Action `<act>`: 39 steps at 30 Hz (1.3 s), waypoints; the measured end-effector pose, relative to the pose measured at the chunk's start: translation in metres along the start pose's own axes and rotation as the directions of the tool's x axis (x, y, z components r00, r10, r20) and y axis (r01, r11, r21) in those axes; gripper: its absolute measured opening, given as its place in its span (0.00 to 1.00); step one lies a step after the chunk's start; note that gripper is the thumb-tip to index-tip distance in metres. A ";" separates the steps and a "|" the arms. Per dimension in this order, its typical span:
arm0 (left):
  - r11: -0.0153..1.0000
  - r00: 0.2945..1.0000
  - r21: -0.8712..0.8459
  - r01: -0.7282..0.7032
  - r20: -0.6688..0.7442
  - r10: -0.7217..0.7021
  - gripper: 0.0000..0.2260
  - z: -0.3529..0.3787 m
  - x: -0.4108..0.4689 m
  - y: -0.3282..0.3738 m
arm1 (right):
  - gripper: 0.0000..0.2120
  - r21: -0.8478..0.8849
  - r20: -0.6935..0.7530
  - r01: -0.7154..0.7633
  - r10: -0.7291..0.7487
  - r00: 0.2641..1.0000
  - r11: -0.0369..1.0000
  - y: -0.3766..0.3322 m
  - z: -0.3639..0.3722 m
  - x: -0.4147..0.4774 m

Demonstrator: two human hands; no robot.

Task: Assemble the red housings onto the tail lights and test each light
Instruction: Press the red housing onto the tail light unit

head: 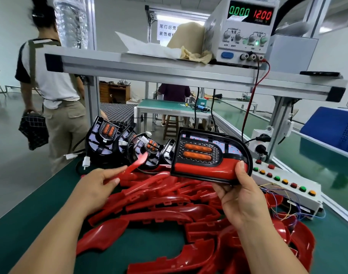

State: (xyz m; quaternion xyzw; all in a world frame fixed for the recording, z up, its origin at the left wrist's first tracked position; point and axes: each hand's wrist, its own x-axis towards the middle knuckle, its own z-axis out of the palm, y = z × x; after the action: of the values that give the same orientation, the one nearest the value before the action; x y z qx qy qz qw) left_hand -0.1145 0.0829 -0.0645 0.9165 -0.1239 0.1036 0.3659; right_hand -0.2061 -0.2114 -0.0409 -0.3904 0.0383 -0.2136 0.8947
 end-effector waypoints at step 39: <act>0.821 0.867 0.351 -0.450 0.392 0.308 0.20 0.101 -0.050 0.109 | 0.31 0.067 -0.089 0.073 -0.067 0.994 0.995 -0.008 -0.002 0.002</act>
State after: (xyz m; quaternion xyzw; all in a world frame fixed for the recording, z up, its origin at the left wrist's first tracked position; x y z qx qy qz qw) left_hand -0.1853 -0.0566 -0.0798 0.9346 -0.3372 0.0511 0.1010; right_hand -0.2075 -0.2179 -0.0366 -0.3504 0.0558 -0.2627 0.8973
